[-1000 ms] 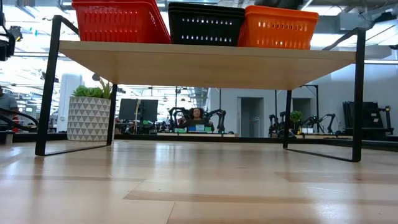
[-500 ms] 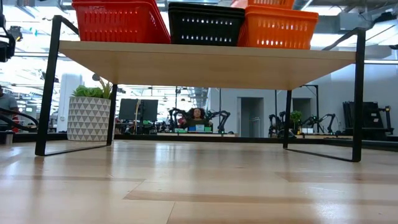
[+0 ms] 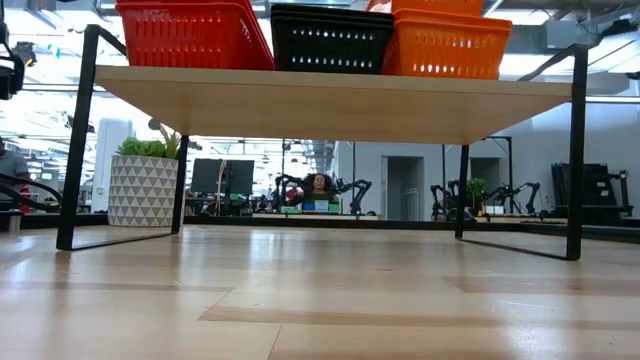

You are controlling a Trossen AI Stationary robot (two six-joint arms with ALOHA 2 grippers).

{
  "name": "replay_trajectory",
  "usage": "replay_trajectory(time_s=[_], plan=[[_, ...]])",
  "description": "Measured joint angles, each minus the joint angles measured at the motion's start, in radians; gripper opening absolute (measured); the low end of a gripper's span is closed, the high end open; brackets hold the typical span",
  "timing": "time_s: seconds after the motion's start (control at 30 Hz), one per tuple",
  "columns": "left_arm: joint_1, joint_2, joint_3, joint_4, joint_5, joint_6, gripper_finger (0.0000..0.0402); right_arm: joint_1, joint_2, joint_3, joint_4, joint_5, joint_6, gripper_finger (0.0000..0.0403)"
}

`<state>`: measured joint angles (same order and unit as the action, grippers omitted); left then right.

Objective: Stack baskets on shelf by color
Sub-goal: Stack the orange bin on top of the other orange bins on the shelf

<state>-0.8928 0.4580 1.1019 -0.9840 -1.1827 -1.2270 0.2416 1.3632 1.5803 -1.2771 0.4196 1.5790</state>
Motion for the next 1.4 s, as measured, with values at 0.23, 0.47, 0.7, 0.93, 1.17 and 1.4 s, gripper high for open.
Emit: replay_trajectory(time_s=[0.23,0.47,0.7,0.93,1.17,1.4], plan=[[0.000,0.000,0.000,0.000,0.008,0.000,0.0000,0.029,0.033,0.003,-0.003,0.000,0.029,0.0014],[0.000,0.000,0.000,0.001,0.015,0.000,0.0000,0.032,0.067,0.000,-0.008,-0.046,0.021,0.0018],[0.000,0.000,0.000,0.002,0.016,0.000,0.0000,0.031,0.062,0.001,-0.010,-0.052,0.015,0.0026],[0.000,0.000,0.000,0.002,0.015,0.002,0.0000,0.031,0.064,0.001,-0.009,-0.092,-0.006,0.0049],[0.000,0.000,0.000,0.002,0.015,0.003,0.0000,0.031,0.064,0.001,-0.009,-0.104,-0.009,0.0066],[0.000,0.000,0.000,-0.006,0.015,0.003,0.0000,0.031,0.064,0.001,-0.009,-0.107,-0.016,0.0087]])
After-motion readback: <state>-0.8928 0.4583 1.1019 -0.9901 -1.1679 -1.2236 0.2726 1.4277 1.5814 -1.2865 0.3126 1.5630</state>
